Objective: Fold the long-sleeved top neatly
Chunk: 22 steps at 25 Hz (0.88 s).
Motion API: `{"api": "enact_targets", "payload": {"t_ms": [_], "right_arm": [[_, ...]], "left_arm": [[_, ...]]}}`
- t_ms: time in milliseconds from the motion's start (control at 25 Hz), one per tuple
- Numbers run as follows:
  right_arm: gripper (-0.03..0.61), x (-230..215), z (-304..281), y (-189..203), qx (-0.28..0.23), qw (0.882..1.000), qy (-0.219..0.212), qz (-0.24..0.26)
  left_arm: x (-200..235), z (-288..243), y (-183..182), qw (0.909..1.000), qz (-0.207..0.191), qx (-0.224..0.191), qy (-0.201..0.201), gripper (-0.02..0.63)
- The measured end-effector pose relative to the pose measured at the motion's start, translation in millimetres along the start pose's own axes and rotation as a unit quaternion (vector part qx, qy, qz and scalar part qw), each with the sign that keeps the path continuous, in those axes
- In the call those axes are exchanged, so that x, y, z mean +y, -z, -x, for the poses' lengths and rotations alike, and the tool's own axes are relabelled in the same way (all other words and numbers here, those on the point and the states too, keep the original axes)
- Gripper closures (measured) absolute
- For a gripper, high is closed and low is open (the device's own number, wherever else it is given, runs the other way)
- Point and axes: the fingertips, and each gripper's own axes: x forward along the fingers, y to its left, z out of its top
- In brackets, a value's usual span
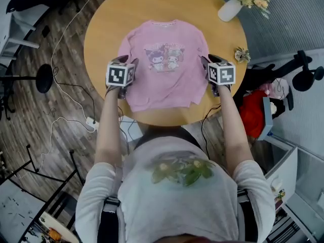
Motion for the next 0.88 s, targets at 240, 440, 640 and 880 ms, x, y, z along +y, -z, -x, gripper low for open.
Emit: {"api": "enact_targets", "payload": {"t_ms": [240, 440, 640, 880], "right_arm": [[0.432, 1, 18, 113, 0.057, 0.993, 0.002, -0.104], [0.428, 9, 27, 162, 0.075, 0.985, 0.015, -0.155], [0.428, 26, 32, 191, 0.095, 0.978, 0.011, -0.188], [0.428, 47, 28, 212, 0.122, 0.972, -0.005, -0.201]], "left_arm": [[10, 23, 118, 0.9917, 0.121, 0.034, -0.028, 0.453], [16, 32, 158, 0.9758, 0.213, 0.026, -0.044, 0.453], [11, 30, 171, 0.9615, 0.274, 0.001, -0.024, 0.460], [7, 39, 170, 0.9659, 0.258, -0.005, -0.020, 0.460]]}}
